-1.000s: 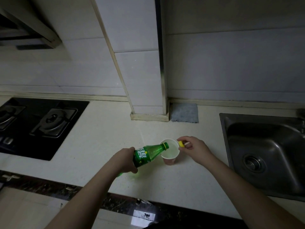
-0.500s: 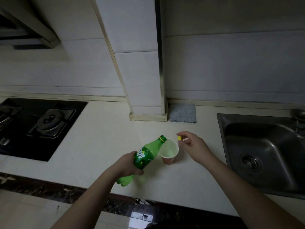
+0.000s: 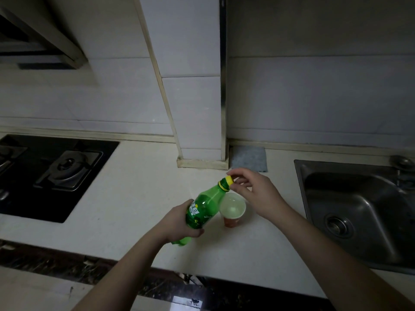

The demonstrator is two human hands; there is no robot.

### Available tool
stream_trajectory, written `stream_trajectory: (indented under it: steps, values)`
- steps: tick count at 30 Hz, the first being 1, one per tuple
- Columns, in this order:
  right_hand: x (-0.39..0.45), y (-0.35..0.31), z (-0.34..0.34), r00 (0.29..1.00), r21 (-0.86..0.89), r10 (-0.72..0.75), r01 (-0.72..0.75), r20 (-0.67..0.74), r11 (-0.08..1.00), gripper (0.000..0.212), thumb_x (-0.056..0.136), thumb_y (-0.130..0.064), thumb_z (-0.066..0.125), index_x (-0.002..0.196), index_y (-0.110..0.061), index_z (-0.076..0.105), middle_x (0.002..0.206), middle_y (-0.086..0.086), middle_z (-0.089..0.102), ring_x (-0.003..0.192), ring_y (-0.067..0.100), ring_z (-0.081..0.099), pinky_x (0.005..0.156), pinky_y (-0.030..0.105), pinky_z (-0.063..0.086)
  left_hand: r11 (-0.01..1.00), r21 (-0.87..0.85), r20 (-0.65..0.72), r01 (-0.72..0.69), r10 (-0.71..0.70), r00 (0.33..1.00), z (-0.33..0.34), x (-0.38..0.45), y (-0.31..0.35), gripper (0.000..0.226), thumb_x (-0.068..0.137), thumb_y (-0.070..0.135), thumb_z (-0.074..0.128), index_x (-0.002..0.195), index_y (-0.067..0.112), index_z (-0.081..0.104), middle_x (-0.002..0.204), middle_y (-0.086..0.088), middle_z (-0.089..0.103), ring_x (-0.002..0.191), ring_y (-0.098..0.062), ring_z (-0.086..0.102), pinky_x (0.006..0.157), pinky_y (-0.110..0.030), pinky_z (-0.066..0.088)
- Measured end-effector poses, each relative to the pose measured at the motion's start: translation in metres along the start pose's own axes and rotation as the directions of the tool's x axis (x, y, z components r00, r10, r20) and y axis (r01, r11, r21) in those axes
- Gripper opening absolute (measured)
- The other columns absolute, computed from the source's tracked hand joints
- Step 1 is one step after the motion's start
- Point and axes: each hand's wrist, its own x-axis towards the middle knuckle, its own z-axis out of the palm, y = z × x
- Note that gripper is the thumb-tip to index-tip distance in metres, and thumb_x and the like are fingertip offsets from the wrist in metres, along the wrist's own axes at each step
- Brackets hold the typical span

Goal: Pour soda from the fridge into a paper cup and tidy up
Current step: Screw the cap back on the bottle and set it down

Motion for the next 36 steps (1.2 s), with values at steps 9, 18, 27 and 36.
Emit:
stream_trajectory:
  steps: [9,18,27,36]
  values:
    - [0.014,-0.027,0.002,0.956,-0.253,-0.221,0.267,0.195,0.93,0.028,0.085,-0.014,0.069,0.113,-0.019,0.068,0.111,-0.011,0.064,0.098,-0.013,0.052,0.087,0.003,0.034,0.999,0.023,-0.002,-0.034,0.034,0.999,-0.019,-0.008,-0.016,0.058,0.058,0.033,0.085,0.108,0.026,0.057,0.093,0.009,0.069,0.084,-0.008,0.064,0.074,-0.029,0.053]
    - [0.03,-0.05,0.023,0.971,-0.402,-0.099,0.181,0.217,0.897,0.033,0.081,-0.033,0.072,0.113,-0.023,0.069,0.102,-0.004,0.067,0.088,0.009,0.06,0.084,0.033,0.049,0.999,-0.01,-0.034,-0.049,0.049,0.998,-0.029,-0.01,-0.038,0.052,0.057,0.033,0.083,0.102,0.028,0.058,0.088,0.011,0.068,0.078,-0.003,0.063,0.068,-0.022,0.05]
    - [0.037,-0.063,0.054,0.996,-0.712,0.001,0.06,0.084,0.7,0.062,0.076,-0.078,0.039,0.066,-0.021,0.063,0.064,-0.006,0.059,0.066,0.012,0.054,0.06,0.032,0.044,0.997,-0.027,-0.05,-0.073,0.071,0.996,-0.035,-0.014,-0.054,0.047,0.058,0.028,0.084,0.093,0.032,0.053,0.083,0.009,0.066,0.07,-0.003,0.059,0.057,-0.011,0.04]
    - [0.029,-0.071,0.056,1.0,-0.515,-0.025,0.03,0.017,0.857,0.058,0.093,-0.063,0.016,0.118,-0.033,0.059,0.075,-0.013,0.063,0.066,0.0,0.056,0.063,0.027,0.044,0.996,-0.069,-0.106,-0.055,0.048,0.993,-0.046,-0.015,-0.068,0.051,0.059,0.029,0.084,0.102,0.029,0.056,0.088,0.009,0.068,0.081,-0.009,0.064,0.067,-0.023,0.049]
